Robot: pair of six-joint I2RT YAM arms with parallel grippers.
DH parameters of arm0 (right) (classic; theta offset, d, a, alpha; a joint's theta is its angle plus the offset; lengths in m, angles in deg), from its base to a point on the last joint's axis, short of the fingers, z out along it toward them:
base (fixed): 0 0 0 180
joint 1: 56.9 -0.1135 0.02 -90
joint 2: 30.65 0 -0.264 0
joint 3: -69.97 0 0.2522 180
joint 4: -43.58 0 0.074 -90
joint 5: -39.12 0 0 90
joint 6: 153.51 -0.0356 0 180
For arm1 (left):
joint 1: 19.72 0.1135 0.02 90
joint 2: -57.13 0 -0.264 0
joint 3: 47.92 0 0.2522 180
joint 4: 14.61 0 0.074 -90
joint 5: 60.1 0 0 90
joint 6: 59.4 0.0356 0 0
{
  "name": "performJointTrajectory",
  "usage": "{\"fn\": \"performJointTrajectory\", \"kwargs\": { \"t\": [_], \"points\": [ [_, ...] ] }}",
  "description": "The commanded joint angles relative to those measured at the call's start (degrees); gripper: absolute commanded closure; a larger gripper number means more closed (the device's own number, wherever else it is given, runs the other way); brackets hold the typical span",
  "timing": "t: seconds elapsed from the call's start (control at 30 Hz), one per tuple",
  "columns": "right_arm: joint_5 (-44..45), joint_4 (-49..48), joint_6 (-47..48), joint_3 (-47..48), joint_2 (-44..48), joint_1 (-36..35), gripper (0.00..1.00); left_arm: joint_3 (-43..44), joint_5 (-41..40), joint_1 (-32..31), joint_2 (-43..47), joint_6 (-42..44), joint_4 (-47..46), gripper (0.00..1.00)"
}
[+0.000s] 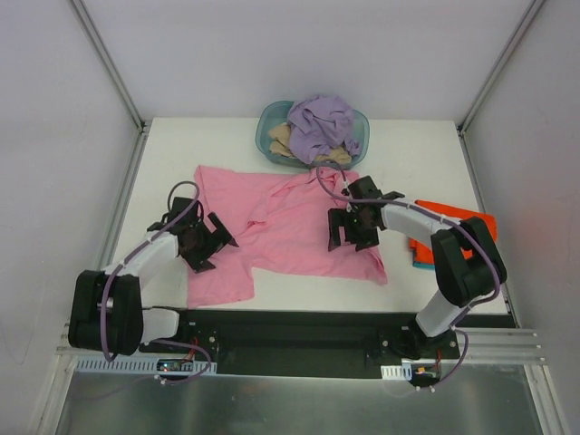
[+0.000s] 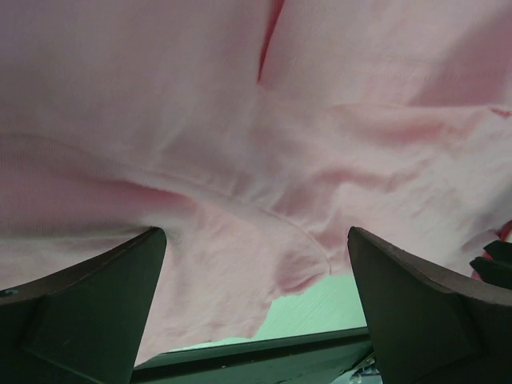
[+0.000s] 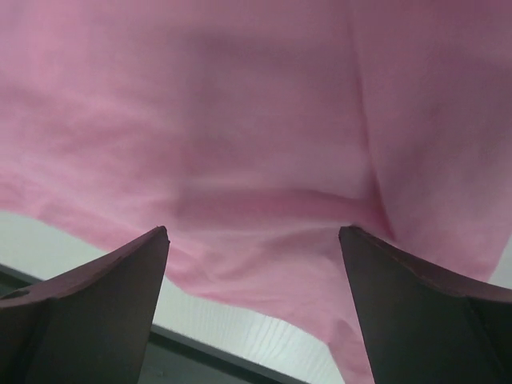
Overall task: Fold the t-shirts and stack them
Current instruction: Flatten out the tshirt
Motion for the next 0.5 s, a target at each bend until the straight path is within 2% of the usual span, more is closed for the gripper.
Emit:
{"fn": "performJointTrajectory", "kwargs": {
  "t": [0.0, 0.13, 0.27, 0.4, 0.47],
  "points": [
    [1.9, -2.6, -1.0, 4.7, -5.5, 4.2, 0.08, 5.3, -3.5, 0.3, -8.1, 3.8, -1.0, 0.01],
    [5.1, -1.7, 0.2, 8.7, -7.2, 7.0, 0.07, 12.6, -4.9, 0.3, -14.5, 5.5, -1.1, 0.01],
    [5.5, -0.8, 2.2, 11.9, -5.9, 7.4, 0.07, 17.2, -2.8, 0.3, -16.1, 7.0, -1.1, 0.01],
    [1.5, -0.2, 3.0, 10.9, -1.0, 7.4, 0.07, 16.4, -1.1, 0.3, -12.0, 6.8, -0.7, 0.01],
    [0.7, -0.2, 3.1, 8.2, 3.6, 7.1, 0.06, 13.7, -2.1, 0.3, -6.8, 6.5, 1.4, 0.01]
  ]
}}
